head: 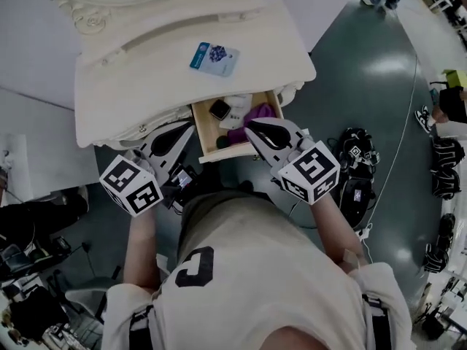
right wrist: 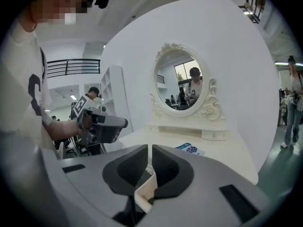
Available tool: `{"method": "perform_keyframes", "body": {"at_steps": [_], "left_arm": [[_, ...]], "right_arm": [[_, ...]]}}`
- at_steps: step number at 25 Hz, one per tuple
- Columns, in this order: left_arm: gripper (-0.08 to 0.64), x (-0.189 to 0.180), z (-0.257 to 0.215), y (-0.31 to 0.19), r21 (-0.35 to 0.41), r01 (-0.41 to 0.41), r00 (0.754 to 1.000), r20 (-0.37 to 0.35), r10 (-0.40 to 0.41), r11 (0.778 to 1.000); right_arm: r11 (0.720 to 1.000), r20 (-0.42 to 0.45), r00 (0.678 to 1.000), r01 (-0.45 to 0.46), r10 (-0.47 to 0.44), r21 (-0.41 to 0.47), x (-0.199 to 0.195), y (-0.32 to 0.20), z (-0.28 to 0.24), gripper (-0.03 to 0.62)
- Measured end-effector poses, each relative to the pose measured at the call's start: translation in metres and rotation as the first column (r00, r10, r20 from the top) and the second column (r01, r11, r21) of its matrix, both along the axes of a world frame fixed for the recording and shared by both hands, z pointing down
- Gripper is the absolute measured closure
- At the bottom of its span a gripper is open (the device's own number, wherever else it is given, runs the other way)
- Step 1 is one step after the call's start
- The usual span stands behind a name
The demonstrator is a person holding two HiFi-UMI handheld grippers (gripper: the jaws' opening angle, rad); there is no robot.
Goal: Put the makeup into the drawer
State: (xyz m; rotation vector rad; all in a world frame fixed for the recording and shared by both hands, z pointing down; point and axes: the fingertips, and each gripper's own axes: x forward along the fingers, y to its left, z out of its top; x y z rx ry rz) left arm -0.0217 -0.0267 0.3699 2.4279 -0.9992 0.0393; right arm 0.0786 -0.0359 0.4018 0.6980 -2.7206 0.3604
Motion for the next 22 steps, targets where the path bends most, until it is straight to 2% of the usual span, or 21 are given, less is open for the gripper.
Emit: {"method": "perform_keyframes", "body": {"at_steps": [3,7,8,9,10,15,22], "left_arm": [[0.502,-0.001,0.006,-0.023,-0.006,-0.048,0.998,-0.033,0.048,0.999],[0.502,-0.019,0.002,-0.054,0.004,-0.088,0.993,-0.078,0.088,0.996],[0.502,-0.024,0.001,-0.062,0.007,-0.099,0.991,-0.088,0.099,0.995],[0.502,-0.030,0.001,-0.068,0.008,-0.111,0.989,-0.094,0.111,0.994],[0.502,-0.036,0.002,-0.074,0.008,-0.122,0.988,-0.098,0.123,0.992],[0.502,-0.065,0.020,-0.096,-0.028,-0.170,0.978,-0.125,0.166,0.985],[0.502,-0.086,0.028,-0.108,-0.066,-0.188,0.971,-0.159,0.176,0.980]], "right_arm": [[1.000,-0.055,0.998,0.001,-0.002,-0.006,-0.013,-0.022,0.005,0.555],[1.000,-0.135,0.991,-0.019,0.015,-0.025,-0.037,-0.060,0.020,0.550],[0.999,-0.162,0.987,-0.023,0.018,-0.031,-0.044,-0.072,0.027,0.501],[0.999,-0.192,0.981,-0.024,0.016,-0.040,-0.052,-0.083,0.035,0.401],[0.999,-0.226,0.974,-0.024,0.013,-0.048,-0.059,-0.094,0.046,0.354],[0.997,-0.408,0.913,-0.012,-0.021,-0.079,-0.088,-0.150,0.107,0.325],[0.980,-0.560,0.817,0.024,-0.134,-0.198,-0.101,-0.194,0.179,0.318]]}}
